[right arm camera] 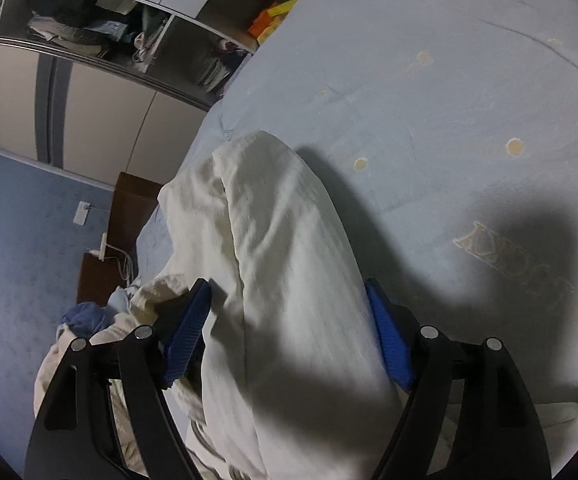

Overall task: Fold large clothes
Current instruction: 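Grasp the hood with the right tool and lift it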

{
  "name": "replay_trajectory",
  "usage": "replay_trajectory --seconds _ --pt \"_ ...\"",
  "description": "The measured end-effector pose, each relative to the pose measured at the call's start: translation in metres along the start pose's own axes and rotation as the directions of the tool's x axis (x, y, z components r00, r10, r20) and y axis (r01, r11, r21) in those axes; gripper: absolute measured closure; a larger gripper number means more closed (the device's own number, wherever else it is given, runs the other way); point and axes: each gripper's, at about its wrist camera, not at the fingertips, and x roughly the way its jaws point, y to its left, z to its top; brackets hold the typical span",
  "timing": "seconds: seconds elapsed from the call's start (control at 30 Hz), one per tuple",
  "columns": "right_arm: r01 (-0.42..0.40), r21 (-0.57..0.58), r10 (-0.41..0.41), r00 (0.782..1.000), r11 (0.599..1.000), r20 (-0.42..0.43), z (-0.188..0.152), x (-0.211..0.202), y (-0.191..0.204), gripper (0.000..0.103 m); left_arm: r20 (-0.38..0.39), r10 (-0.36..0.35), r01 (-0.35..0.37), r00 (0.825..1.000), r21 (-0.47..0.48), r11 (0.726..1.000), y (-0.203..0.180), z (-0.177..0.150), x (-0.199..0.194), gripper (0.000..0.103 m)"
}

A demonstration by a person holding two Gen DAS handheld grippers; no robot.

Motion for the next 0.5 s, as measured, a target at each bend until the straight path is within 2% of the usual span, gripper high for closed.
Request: replay_trajectory --seconds 0.03,0.13,0.33,0.5 --pt "0.007 -0.018 -0.007 1.000 1.000 0.003 0.000 0.001 0.004 0.056 0.000 -0.001 0.001 1.000 0.000 1.000 0.000 0.000 0.000 0.007" --pt "0.022 -0.062 -0.021 1.000 0.998 0.017 -0.002 -0.001 0.015 0.076 0.002 -0.005 0.005 1.000 -0.004 1.000 0.001 0.000 -0.001 0.007" --pt "0.012 -0.187 -0.001 0.998 0.982 0.058 -0.021 -0.030 0.041 0.083 0.027 -0.016 0.017 1.000 -0.025 1.000 0.001 0.004 -0.008 0.007" --pt "0.015 -0.359 0.009 0.998 0.933 0.065 -0.062 -0.070 0.076 0.084 0.058 -0.029 0.032 0.998 -0.045 0.998 0.002 0.008 -0.018 0.007"
